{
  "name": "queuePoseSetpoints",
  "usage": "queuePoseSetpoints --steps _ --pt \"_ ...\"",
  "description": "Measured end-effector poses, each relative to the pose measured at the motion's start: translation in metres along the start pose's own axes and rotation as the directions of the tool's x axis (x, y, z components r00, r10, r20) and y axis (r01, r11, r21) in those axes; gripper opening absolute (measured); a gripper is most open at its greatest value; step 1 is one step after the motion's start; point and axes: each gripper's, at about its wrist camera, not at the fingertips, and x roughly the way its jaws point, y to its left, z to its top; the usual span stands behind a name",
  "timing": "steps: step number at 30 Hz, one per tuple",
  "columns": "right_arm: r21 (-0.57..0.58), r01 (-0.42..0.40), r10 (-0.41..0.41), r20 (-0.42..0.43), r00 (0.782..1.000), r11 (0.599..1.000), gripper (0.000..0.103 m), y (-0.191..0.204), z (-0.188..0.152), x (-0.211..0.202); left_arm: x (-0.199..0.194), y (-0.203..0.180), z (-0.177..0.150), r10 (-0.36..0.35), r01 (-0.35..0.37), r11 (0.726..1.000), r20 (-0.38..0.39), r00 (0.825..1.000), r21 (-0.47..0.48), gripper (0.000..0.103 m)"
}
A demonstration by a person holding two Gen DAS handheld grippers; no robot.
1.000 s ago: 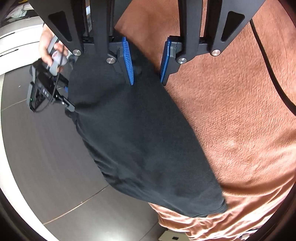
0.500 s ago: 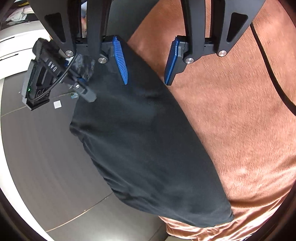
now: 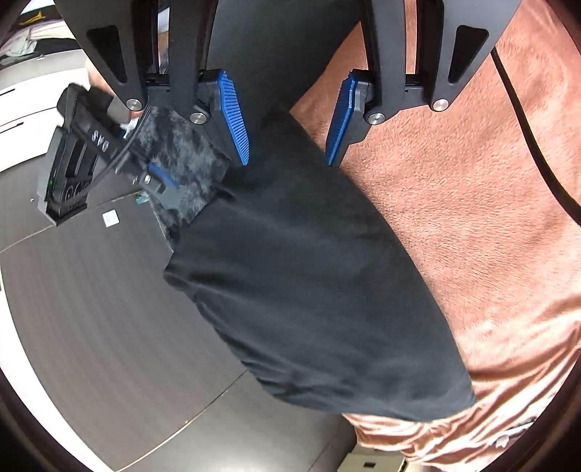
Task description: Fold small clothes
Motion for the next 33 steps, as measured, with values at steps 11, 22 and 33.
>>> queuePoseSetpoints --steps 11,22,33 --pt "-0.025 0.041 -0.039 0.064 0.997 0.999 0.072 -0.014 0.049 0.024 -0.038 0.008 -0.007 0.08 -0.082 0.997 0.097 0.992 0.012 0.056" --pt "0.055 0.199 -0.203 0.073 0.976 0.978 0.072 -0.034 0.061 0.07 -0.03 0.034 0.006 0.105 -0.106 0.994 0.116 0.988 0.0 0.067" --pt "0.079 0.211 -0.215 0.036 0.976 0.974 0.072 -0.045 0.071 0.088 -0.032 0.048 0.002 0.113 -0.11 0.994 0.131 0.985 -0.028 0.067"
